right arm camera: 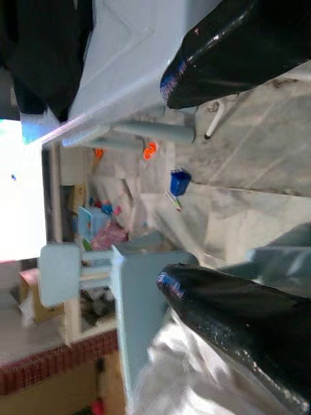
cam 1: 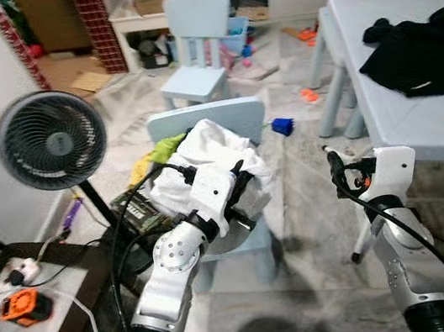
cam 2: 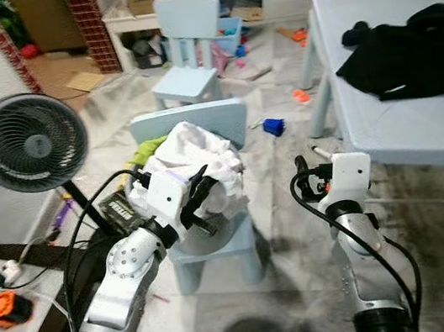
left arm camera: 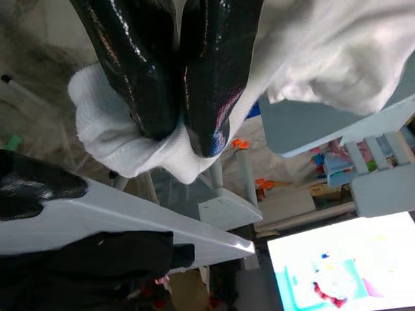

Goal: Hang hanger

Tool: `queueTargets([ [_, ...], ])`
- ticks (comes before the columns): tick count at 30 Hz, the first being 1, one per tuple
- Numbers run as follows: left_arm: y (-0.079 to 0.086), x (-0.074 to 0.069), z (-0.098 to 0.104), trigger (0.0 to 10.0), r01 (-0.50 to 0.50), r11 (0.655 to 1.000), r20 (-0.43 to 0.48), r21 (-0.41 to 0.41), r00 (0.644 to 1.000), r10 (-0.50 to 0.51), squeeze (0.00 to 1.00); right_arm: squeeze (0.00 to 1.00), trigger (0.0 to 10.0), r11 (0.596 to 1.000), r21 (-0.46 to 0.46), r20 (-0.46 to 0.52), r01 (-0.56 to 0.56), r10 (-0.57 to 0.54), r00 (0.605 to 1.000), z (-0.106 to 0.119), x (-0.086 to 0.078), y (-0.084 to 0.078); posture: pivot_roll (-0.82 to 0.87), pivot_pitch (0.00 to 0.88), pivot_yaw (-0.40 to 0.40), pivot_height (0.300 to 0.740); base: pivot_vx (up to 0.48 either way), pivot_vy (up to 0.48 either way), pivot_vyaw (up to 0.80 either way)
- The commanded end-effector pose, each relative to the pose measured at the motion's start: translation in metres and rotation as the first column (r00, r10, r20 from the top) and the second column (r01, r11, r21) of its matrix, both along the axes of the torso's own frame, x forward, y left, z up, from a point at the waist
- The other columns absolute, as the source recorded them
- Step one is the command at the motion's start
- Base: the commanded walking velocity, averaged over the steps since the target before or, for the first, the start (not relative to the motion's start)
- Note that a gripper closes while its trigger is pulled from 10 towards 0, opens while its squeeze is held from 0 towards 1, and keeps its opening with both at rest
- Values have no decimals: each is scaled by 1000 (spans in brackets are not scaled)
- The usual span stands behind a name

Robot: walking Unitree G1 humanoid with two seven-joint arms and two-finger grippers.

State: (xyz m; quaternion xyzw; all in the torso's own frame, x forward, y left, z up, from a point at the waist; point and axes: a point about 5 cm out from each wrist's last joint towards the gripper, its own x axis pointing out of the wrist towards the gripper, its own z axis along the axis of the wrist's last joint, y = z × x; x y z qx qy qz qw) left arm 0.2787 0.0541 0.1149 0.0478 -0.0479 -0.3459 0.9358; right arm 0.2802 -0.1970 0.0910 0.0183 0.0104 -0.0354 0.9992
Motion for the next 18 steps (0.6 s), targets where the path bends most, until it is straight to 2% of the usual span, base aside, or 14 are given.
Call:
queueTargets([
  [1, -8, 0, 9, 10000, 35, 999, 39, -13, 999, -34, 0, 0, 10000, 999, -10, 11, 39, -39, 999, 3, -2, -10, -56, 0, 43, 740, 296, -244, -800],
  [12, -9, -1, 10, 10000, 28, 999, 33, -23, 999, -27, 0, 0, 10000, 999, -12, 19, 45, -45, 999, 5, -2, -12, -56, 0, 43, 740, 273, -44, -776],
  [15, -5, 2, 8, 10000, -31, 999, 33, -18, 999, 31, 0, 0, 10000, 999, -9, 20, 42, -42, 999, 4, -2, -12, -55, 0, 40, 740, 0, 0, 0],
  [18, -3, 4, 7, 10000, -47, 999, 25, -15, 999, 48, 0, 0, 10000, 999, -10, 17, 39, -39, 999, 3, -3, -11, -55, 0, 40, 740, 0, 0, 0],
])
